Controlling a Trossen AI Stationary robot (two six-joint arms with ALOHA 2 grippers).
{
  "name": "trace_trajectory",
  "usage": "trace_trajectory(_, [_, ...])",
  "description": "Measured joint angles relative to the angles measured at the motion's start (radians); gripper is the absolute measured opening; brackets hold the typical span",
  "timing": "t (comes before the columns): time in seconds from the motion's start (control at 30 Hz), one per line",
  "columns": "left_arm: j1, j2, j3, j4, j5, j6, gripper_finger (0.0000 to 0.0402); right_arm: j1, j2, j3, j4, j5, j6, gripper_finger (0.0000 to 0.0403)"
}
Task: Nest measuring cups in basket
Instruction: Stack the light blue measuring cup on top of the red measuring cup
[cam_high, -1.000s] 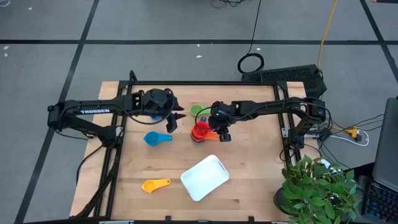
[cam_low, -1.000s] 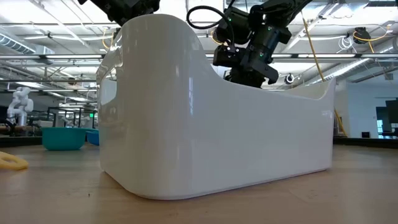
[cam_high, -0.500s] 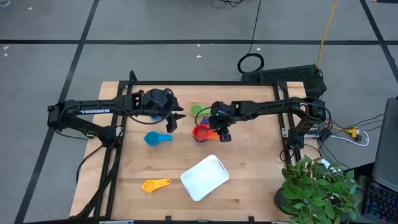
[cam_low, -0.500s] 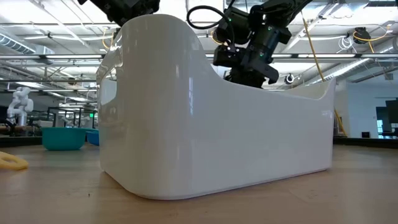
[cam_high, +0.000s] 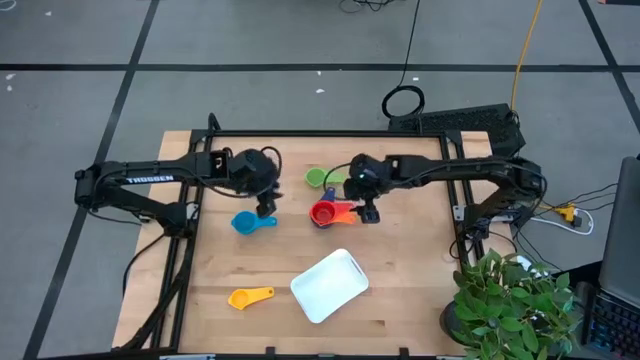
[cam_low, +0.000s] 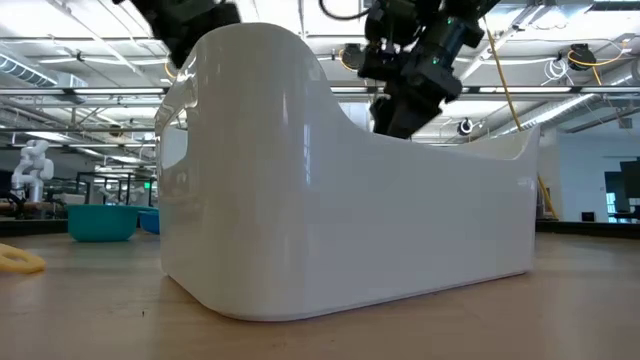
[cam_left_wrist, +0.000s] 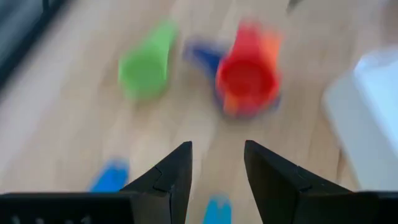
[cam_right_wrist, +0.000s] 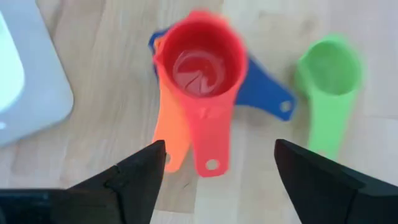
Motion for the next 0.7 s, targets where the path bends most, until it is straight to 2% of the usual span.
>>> trace_trajectory(0.1, [-0.011,0.006,-0.001,-0.199,-0.003,-0.078,0.0149,-0.008,-0.059,0.0,-0.008,-0.001,0.009,0.0292])
trace_trajectory(0.23, [-0.048,0.025,-0.005,-0.312,-0.011,-0.131,0.0149,-0.018,-0.114,0.0,-0.002,-0.002,0.001,0.0284])
trace_trajectory(0.37, [-0.066,0.021,-0.068,-0.313,-0.025,-0.134,0.0149,-0.026,-0.171,-0.041,0.037,-0.006,0.009,0.0278])
trace_trajectory(0.5, [-0.047,0.012,-0.183,-0.278,-0.01,-0.151,0.015,-0.044,-0.248,-0.156,0.156,-0.057,0.021,0.0277])
trace_trajectory(0.7, [0.006,0.012,-0.304,-0.22,0.001,-0.165,0.015,-0.07,-0.351,-0.306,0.301,-0.059,0.06,0.0277])
